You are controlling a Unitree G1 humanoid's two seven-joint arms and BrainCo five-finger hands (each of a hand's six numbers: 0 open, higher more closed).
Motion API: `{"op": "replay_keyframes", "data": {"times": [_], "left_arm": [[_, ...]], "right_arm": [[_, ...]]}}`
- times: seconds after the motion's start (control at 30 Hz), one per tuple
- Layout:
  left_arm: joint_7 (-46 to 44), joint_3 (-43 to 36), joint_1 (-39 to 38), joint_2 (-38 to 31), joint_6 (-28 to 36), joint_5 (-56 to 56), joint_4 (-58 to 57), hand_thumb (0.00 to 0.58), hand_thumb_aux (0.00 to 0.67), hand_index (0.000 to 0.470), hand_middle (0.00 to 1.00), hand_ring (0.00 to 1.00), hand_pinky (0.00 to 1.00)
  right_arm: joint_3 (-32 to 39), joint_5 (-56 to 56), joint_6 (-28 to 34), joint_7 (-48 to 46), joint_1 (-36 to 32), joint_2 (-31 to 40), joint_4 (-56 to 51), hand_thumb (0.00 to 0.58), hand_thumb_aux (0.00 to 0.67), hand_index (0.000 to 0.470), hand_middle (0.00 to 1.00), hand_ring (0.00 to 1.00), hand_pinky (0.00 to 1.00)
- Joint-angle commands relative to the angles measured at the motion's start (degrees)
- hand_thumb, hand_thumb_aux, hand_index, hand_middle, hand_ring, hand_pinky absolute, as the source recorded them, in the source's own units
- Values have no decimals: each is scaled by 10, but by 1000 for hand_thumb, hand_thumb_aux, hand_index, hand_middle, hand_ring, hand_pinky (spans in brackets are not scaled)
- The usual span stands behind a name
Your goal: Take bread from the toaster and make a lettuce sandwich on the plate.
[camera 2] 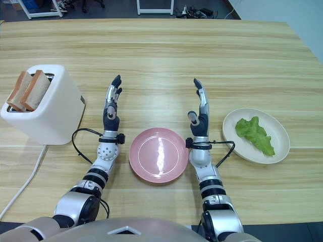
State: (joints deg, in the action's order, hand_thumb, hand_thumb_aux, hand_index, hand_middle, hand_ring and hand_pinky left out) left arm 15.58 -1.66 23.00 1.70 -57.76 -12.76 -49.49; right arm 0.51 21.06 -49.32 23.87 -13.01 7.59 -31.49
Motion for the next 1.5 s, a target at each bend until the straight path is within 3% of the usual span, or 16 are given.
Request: {"op": "replay_keyframes", "data": {"times": [0.03,0.33,0.5,0.63,0.8,1.0,1.23,1.5], "left_arm": [[-9,0,2,1,-2,9,-13,0,0,0,0,0,0],[-1,-5,-7,-3,-18,-18,13,0,0,0,0,0,0],[31,96,-107,-89,23,-165,342,0,0,0,0,0,0],[68,236,-155,-210,138,-272,439,0,0,0,0,0,0],[90,306,-198,-342,270,-321,384,0,0,0,0,0,0],[139,285,-175,-420,372,-325,263,0,0,0,0,0,0],[132,233,-167,-468,407,-285,167,0,0,0,0,0,0],[116,161,-148,-485,410,-263,139,0,0,0,0,0,0]], "right_arm": [[3,-8,-3,-6,2,-4,-7,0,0,0,0,0,0],[8,18,-6,-4,23,2,29,0,0,0,0,0,0],[14,38,2,-8,27,13,53,0,0,0,0,0,0],[21,57,9,-8,25,23,49,0,0,0,0,0,0],[28,101,22,16,7,46,19,0,0,0,0,0,0],[31,126,39,45,-11,76,-1,0,0,0,0,0,0],[39,126,47,64,-21,93,-26,0,0,0,0,0,0],[49,134,56,80,-16,102,-28,0,0,0,0,0,0]]}}
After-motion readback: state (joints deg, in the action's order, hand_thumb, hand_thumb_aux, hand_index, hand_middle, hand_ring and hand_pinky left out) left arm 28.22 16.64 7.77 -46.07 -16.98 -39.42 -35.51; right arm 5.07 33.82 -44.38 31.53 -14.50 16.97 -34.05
